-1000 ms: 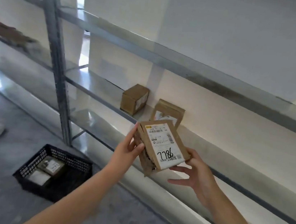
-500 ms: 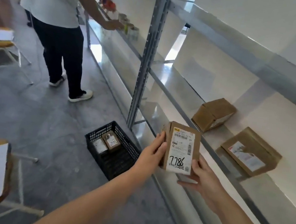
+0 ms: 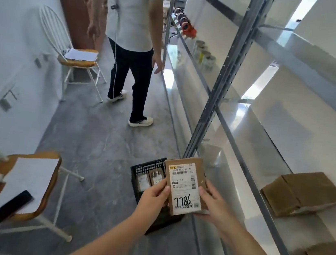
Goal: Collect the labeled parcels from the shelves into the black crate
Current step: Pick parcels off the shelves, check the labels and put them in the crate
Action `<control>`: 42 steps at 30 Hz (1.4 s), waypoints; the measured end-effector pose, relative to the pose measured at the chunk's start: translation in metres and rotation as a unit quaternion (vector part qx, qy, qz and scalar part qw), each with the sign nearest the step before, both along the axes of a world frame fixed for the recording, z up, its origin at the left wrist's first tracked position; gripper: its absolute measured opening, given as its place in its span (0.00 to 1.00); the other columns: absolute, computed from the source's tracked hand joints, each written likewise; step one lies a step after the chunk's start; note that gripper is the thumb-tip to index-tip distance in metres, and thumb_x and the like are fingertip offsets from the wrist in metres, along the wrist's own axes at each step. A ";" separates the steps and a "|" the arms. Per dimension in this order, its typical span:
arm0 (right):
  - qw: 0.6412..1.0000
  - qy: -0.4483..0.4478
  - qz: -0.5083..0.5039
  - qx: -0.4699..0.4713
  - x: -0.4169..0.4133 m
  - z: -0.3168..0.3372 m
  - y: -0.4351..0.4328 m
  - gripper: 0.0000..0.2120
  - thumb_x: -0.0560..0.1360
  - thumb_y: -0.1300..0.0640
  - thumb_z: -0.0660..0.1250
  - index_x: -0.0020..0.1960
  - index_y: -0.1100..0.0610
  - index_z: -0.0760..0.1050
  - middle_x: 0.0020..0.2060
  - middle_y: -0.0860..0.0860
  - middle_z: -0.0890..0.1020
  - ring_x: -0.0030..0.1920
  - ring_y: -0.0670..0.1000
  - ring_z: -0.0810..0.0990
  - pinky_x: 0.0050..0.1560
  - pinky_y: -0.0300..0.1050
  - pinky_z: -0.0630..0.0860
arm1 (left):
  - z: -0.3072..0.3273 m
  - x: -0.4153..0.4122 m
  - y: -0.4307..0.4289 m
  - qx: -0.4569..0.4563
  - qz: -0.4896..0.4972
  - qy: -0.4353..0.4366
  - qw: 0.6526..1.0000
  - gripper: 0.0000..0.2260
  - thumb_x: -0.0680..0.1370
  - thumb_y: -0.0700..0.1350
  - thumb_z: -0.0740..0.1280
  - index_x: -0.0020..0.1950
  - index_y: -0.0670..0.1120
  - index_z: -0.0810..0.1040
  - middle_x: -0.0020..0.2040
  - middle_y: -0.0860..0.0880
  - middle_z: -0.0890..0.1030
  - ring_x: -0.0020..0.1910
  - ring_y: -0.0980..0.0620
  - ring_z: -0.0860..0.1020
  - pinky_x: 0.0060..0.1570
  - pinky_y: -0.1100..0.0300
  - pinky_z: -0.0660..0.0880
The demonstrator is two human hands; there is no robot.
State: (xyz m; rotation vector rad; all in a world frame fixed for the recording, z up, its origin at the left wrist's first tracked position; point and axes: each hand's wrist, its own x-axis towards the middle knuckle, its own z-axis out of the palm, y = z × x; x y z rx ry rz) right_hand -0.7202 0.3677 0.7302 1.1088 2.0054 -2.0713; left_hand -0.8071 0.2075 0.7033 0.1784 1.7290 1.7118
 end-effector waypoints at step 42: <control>0.939 -0.294 0.174 0.027 -0.272 -0.567 0.074 0.20 0.80 0.60 0.59 0.61 0.35 0.73 0.52 0.41 0.83 0.53 0.44 0.82 0.56 0.44 0.79 | -0.563 -0.207 0.082 -0.317 0.021 -0.110 0.942 0.12 0.82 0.42 0.59 0.64 0.49 0.75 0.59 0.50 0.78 0.55 0.53 0.78 0.55 0.52 0.80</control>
